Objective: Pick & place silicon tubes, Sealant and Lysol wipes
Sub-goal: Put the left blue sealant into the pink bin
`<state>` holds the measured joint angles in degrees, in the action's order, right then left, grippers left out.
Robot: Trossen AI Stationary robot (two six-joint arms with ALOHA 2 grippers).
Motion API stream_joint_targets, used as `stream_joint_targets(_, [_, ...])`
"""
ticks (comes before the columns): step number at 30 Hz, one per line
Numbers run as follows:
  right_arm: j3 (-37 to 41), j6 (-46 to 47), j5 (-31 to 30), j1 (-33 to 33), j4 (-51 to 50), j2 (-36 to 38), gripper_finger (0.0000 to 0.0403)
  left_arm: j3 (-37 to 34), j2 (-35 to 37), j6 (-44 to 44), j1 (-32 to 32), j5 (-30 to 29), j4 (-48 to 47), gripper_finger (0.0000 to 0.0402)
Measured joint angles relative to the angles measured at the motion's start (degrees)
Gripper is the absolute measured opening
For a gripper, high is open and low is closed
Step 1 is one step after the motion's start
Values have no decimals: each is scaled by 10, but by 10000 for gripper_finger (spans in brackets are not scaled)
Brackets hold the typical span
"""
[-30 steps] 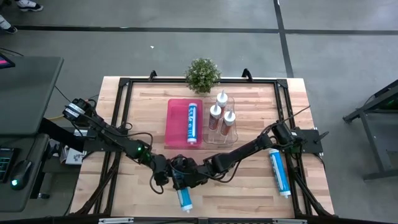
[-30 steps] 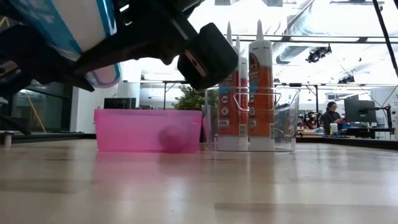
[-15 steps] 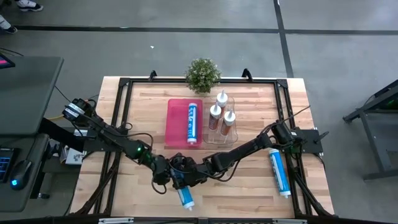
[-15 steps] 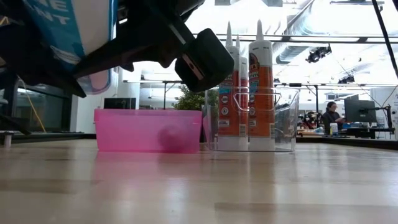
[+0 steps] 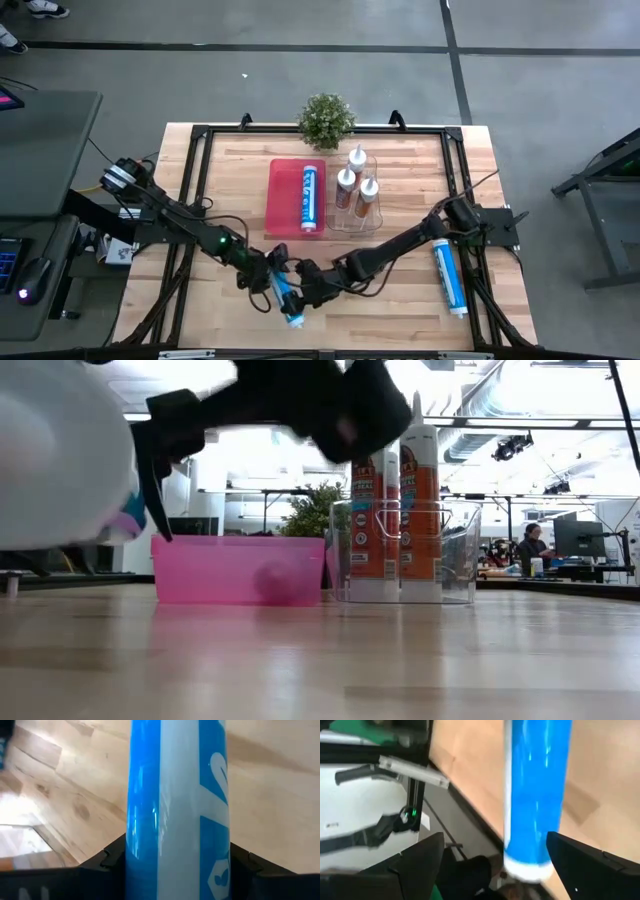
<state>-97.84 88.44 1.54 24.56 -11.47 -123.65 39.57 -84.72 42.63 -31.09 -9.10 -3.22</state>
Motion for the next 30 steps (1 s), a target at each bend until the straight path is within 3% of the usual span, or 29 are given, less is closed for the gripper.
stream_joint_targets(7, [0, 0, -29, 44, -94, 38, 344, 3, 69, 30, 0, -9, -78, 196])
stream_joint_targets(14, [0, 32, -107, 88, -160, 60, 345, 88, 127, 89, 17, -13, -289, 196])
stream_joint_targets(21, [0, 55, -162, 110, -184, 64, 346, 172, 142, 143, 117, 28, -424, 196])
stream_joint_targets(30, [1, 41, -165, 113, -201, 64, 346, 237, 139, 303, 273, 21, -524, 196])
